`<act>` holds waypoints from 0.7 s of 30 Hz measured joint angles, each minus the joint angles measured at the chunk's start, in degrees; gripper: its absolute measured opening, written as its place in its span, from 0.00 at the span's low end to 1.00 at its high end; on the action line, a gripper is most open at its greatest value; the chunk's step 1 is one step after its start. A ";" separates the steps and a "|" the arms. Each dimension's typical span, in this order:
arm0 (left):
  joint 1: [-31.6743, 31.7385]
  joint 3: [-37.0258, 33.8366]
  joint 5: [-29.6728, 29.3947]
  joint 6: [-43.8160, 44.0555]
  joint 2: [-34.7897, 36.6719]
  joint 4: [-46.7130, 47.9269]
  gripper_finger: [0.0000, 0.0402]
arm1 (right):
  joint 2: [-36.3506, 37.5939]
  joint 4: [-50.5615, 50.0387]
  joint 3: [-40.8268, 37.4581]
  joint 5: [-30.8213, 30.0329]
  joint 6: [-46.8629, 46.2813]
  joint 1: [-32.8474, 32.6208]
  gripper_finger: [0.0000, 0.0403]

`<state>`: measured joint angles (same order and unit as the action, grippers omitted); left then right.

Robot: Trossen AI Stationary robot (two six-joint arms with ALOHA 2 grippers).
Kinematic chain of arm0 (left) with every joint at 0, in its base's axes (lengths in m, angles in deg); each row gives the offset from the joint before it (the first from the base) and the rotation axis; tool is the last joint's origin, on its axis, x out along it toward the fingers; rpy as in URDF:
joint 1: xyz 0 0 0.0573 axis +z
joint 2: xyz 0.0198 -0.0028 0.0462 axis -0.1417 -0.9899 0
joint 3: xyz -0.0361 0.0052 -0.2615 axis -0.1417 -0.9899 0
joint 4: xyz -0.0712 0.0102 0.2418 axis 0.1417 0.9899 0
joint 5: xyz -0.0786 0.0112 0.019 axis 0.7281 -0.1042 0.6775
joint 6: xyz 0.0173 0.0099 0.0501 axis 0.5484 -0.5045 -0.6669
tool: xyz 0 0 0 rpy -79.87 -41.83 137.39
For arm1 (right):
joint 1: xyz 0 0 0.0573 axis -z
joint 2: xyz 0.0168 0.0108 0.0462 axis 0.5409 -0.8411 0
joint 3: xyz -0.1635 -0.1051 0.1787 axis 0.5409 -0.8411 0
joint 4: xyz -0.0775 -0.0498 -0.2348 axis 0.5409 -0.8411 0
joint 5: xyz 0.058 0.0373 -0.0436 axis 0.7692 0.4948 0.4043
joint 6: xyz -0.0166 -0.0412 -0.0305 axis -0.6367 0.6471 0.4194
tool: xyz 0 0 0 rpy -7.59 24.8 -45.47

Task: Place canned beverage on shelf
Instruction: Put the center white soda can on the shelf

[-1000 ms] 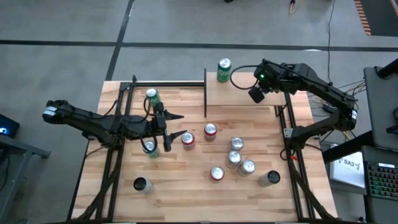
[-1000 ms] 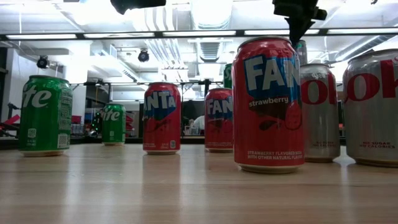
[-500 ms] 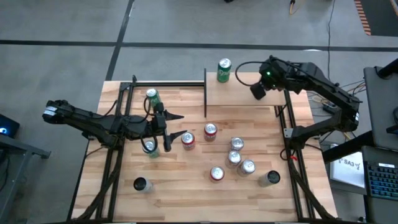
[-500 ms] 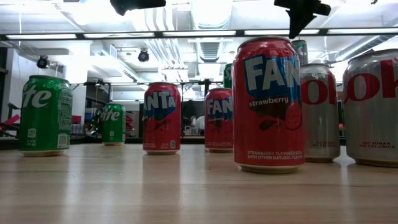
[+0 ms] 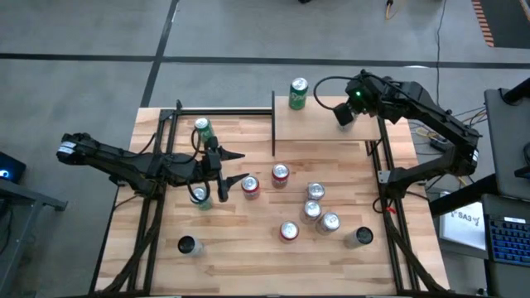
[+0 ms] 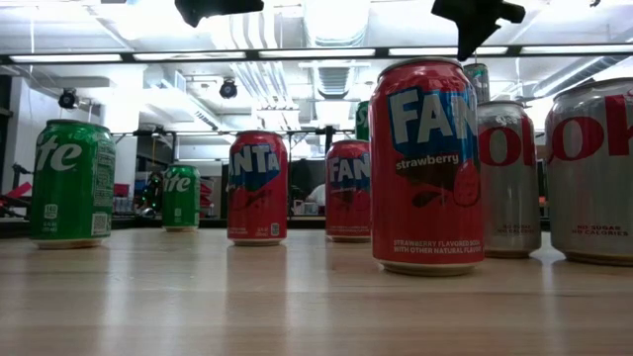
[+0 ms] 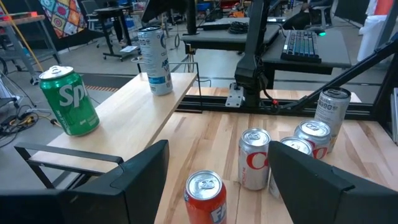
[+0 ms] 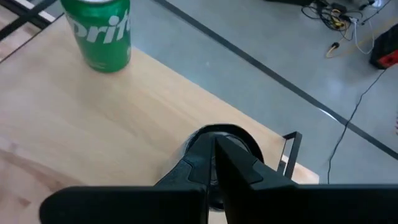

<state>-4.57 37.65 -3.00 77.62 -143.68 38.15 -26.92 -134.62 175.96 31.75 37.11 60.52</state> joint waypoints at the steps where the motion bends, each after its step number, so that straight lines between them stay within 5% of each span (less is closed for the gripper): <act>1: 0.00 0.00 0.00 0.00 0.00 0.00 0.65 | -0.02 -0.23 -0.23 -0.20 -0.07 0.02 0.03; 21: 0.00 0.00 0.00 0.44 0.00 0.00 0.65 | 0.09 -6.63 -1.61 -1.14 -4.84 0.00 0.03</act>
<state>-4.57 37.65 -3.00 78.06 -143.68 38.15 -26.83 -141.24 174.35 30.61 32.27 60.52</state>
